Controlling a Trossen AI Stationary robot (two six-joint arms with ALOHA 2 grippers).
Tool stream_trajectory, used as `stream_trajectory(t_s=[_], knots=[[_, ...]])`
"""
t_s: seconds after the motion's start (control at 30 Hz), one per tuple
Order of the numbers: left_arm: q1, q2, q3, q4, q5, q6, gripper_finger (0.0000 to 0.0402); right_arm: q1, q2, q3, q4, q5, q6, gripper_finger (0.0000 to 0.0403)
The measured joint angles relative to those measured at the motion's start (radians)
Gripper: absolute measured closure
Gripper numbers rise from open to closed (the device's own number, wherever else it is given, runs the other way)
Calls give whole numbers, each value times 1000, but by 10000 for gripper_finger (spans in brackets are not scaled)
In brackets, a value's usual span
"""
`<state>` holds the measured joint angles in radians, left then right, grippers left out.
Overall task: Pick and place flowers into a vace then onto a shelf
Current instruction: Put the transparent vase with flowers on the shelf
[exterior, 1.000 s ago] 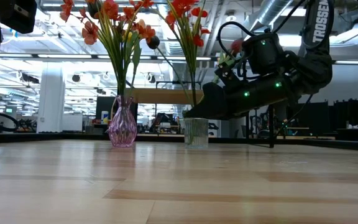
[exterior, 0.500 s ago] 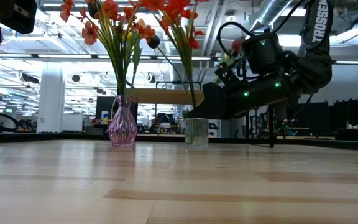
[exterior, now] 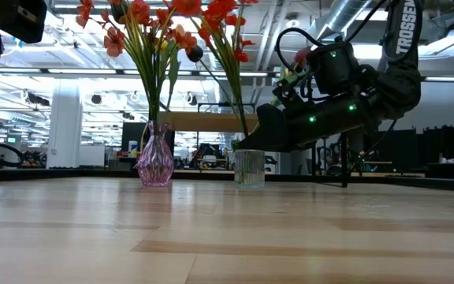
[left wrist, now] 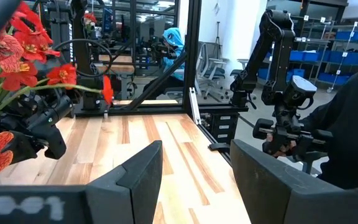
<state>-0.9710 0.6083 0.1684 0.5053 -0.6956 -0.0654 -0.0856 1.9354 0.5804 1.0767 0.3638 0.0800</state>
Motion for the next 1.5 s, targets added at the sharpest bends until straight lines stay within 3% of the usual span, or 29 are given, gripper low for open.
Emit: stream_trajectory(t_s=[0.2,0.4,0.57,0.73,0.9,1.07,1.5], knots=[[0,0,0,0,0,0,223,0,0,0,0,0,0,261],[0,0,0,0,0,0,223,0,0,0,0,1,21,237],[0,0,0,0,0,0,223,4,0,-1,0,1,22,263],[0,0,0,0,0,0,223,17,0,-1,0,4,26,262],[0,0,0,0,0,0,223,20,0,-1,1,5,62,242],[0,0,0,0,0,-5,223,20,0,-1,2,6,62,263],[0,0,0,0,0,-10,223,25,0,-1,2,5,96,261]])
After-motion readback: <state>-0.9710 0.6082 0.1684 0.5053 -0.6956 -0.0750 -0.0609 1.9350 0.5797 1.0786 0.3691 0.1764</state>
